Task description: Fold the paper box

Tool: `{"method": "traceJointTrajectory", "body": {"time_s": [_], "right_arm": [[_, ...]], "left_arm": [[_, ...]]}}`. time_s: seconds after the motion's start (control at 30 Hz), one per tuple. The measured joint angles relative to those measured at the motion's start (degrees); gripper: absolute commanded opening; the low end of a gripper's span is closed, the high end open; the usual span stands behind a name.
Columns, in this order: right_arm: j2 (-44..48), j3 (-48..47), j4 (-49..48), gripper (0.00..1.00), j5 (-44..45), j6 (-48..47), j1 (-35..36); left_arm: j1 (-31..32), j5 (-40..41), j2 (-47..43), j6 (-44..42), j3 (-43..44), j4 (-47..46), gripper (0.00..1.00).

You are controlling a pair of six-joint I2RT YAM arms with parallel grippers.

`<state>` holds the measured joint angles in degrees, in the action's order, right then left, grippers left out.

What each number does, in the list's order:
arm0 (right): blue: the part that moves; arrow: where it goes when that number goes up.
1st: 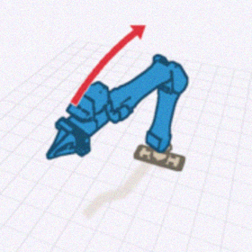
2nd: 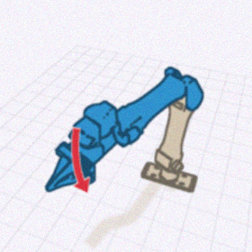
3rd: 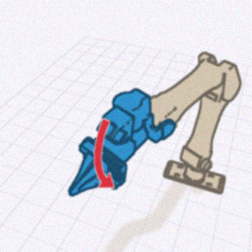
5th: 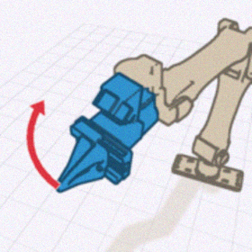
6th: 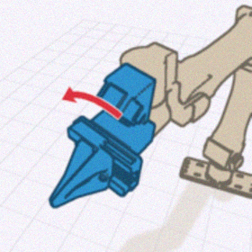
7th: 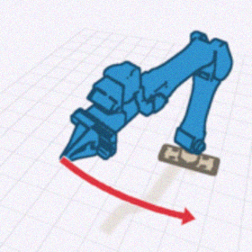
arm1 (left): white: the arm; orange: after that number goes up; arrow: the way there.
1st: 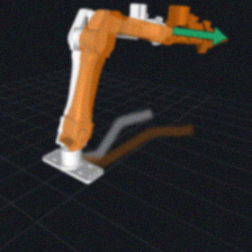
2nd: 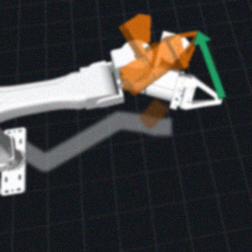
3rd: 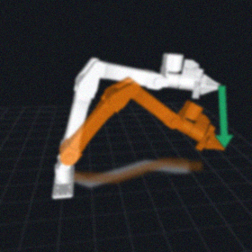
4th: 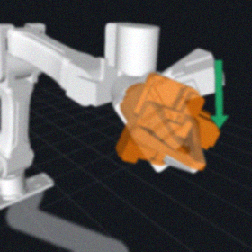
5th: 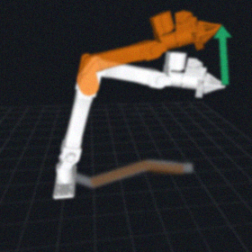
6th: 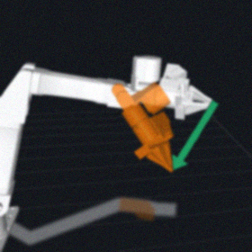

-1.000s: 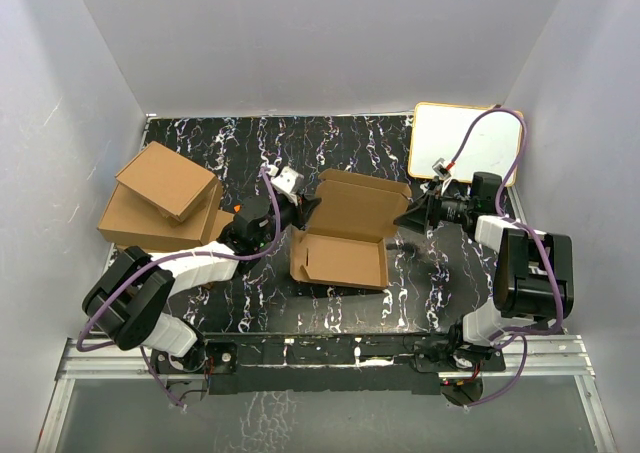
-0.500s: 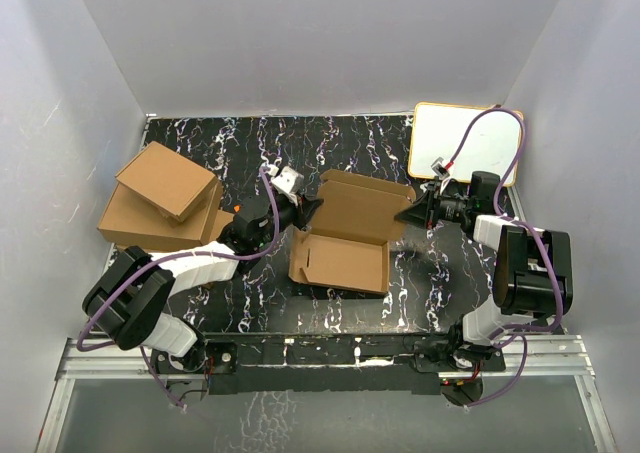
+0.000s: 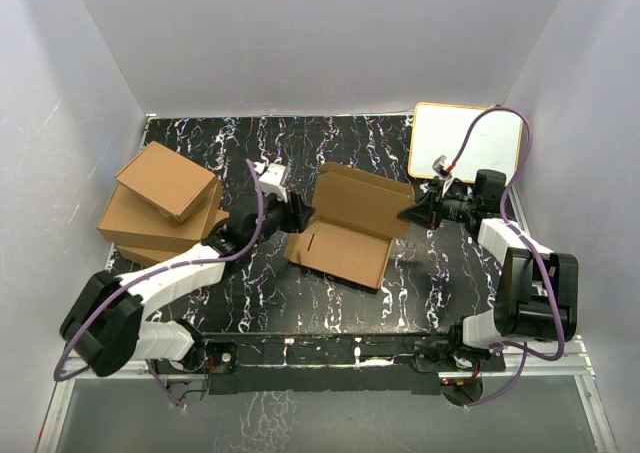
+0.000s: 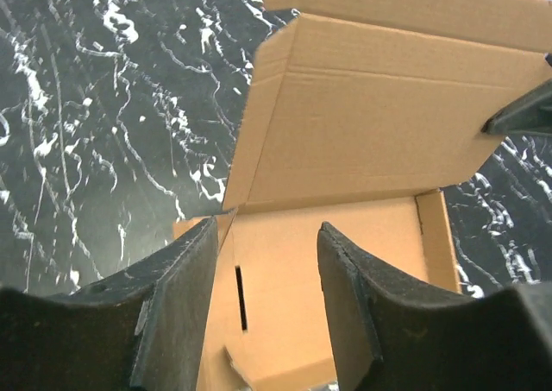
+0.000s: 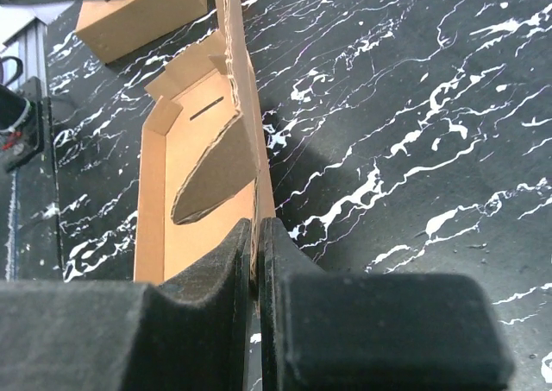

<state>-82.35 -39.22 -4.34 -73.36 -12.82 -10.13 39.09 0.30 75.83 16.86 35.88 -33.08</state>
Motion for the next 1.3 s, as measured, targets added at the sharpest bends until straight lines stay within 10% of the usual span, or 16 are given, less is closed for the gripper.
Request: {"method": "traceJointTrajectory", "body": {"time_s": [0.23,0.43,1.3], "right_arm": [[3.1,0.0,4.3,0.08,0.3,-6.2,0.0],[3.2,0.0,7.2,0.08,0.3,-9.6,0.0],[4.8,0.0,7.6,0.08,0.3,-11.1,0.0]], "left_arm": [[-0.6,5.5,-12.6,9.9,1.9,21.7,0.54],[-3.5,5.9,-13.9,13.7,-0.7,29.0,0.33],[-6.7,-7.3,7.3,20.7,4.0,22.6,0.31]]}}
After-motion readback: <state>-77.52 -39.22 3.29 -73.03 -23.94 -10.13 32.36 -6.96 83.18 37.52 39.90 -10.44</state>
